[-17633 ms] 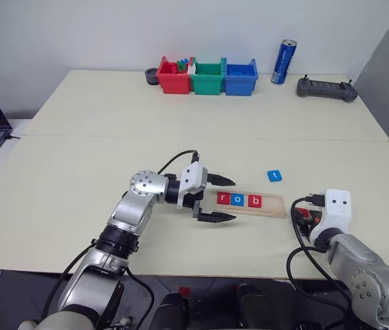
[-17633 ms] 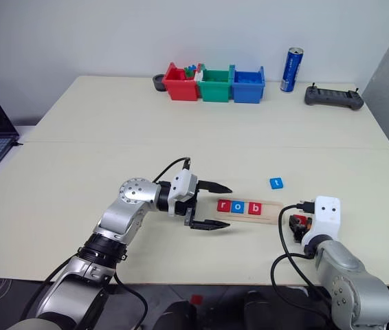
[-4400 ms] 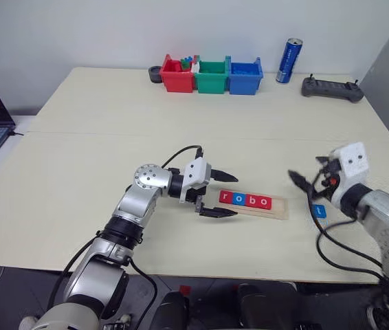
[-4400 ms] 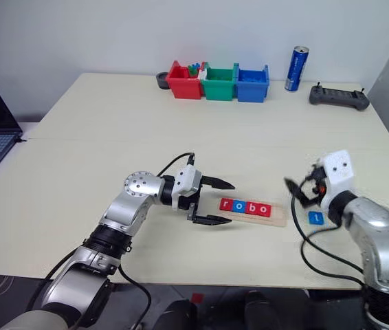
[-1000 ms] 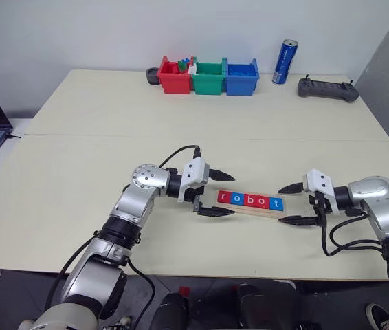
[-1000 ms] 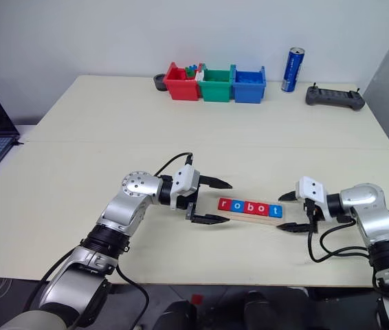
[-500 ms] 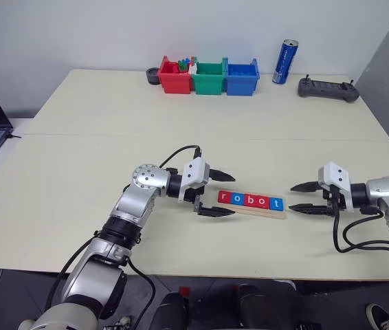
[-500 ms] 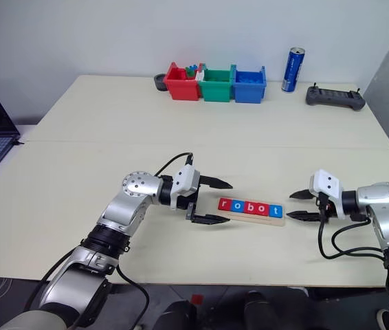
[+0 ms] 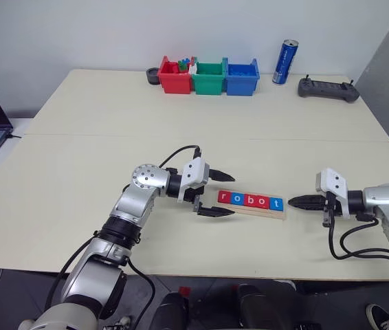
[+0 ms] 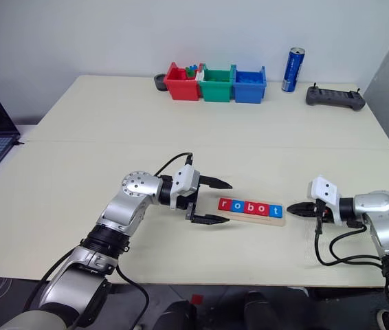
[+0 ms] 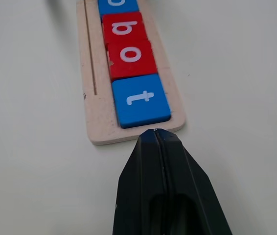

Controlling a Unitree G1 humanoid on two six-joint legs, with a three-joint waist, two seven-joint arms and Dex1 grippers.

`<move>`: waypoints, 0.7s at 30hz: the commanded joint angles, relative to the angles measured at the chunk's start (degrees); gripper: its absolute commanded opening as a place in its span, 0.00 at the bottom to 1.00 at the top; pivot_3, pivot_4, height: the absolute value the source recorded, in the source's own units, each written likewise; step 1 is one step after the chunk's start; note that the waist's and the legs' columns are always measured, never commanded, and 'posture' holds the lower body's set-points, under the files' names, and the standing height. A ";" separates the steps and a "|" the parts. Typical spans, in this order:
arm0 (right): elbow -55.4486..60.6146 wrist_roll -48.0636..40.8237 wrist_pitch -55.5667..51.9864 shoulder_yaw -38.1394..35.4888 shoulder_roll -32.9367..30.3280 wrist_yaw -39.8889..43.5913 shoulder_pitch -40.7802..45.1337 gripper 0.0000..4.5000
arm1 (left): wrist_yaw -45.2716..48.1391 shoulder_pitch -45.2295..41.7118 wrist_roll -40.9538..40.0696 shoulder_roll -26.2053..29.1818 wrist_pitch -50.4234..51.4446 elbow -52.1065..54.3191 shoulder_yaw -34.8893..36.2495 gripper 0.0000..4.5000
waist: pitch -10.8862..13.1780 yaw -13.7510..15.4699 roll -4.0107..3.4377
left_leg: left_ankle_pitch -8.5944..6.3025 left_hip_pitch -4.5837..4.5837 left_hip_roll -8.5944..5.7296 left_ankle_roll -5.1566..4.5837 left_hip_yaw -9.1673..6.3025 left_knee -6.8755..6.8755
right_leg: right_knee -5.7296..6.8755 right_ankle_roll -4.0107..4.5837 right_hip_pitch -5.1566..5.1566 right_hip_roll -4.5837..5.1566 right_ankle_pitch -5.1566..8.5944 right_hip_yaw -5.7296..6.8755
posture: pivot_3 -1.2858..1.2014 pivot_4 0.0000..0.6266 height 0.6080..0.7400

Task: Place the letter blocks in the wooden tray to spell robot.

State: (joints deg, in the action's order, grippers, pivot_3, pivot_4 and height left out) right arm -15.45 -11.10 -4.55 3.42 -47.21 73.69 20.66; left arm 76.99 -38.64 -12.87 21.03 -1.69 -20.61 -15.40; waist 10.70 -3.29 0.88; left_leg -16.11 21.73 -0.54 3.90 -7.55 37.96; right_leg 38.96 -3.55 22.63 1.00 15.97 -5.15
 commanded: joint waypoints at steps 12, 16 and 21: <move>1.12 1.56 0.57 0.62 2.08 -1.82 1.32 0.00 | 0.03 -0.85 -0.47 0.13 -0.17 1.66 0.88 1.00 | 0.00 -0.01 0.00 | 0.00 -0.01 0.00 0.00 -0.01 0.00 | 0.01 0.00 0.00 -0.01 0.00 0.01 | 0.52 0.24 1.00; 1.63 1.18 -0.10 0.16 1.70 -1.41 1.31 0.00 | -0.02 -0.84 -0.43 0.15 -0.19 1.66 0.88 1.00 | 0.00 -0.02 0.00 | 0.00 -0.01 0.01 0.00 -0.01 0.00 | 0.01 0.00 0.00 -0.01 0.00 0.01 | 0.52 0.24 1.00; 6.21 -1.46 -3.73 -1.86 -1.50 0.96 0.30 0.00 | 0.26 -0.22 -0.54 0.61 -0.28 1.87 0.98 1.00 | 0.00 0.04 0.00 | 0.00 0.00 0.00 0.00 -0.02 0.00 | 0.01 0.00 0.00 0.00 0.00 0.01 | 0.52 0.24 1.00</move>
State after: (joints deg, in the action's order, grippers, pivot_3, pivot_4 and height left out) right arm -12.23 -10.52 -7.20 3.48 -47.29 73.70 20.84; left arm 77.05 -38.65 -12.88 21.23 -1.63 -20.61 -15.39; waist 10.70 -3.25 0.88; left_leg -16.11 21.73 -0.54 3.90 -7.56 37.96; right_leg 38.96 -3.55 22.63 1.00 15.97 -5.14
